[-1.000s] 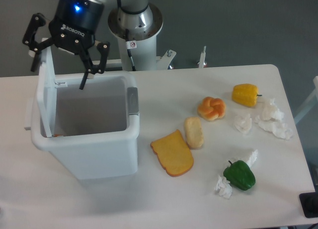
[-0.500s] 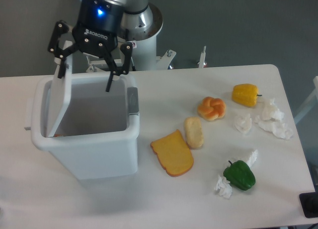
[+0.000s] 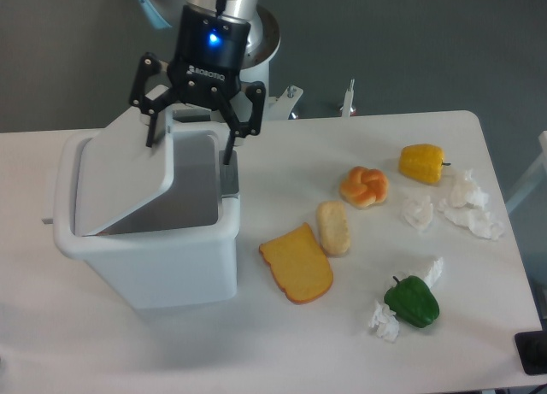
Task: Close the trash can
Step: 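Push the lid forward and down over the can opening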
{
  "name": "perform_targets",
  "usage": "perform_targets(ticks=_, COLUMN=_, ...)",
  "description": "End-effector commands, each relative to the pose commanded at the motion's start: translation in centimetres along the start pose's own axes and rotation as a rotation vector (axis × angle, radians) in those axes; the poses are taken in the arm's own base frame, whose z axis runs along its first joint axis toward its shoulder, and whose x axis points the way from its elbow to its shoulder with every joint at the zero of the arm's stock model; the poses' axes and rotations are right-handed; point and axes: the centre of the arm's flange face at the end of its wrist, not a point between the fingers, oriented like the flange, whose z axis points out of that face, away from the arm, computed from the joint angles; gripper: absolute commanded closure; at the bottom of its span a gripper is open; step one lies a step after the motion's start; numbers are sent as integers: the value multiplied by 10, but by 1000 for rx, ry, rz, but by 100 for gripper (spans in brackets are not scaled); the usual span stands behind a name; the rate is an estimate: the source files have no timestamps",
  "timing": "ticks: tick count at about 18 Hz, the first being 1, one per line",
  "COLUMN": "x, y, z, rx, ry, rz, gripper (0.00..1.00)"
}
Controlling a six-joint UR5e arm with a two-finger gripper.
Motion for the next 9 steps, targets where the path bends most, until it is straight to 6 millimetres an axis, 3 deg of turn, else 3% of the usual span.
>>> perform_targets(ticks=9, x=-16, y=9, z=5, rx=-26, ry=-45, rz=-24, gripper=0)
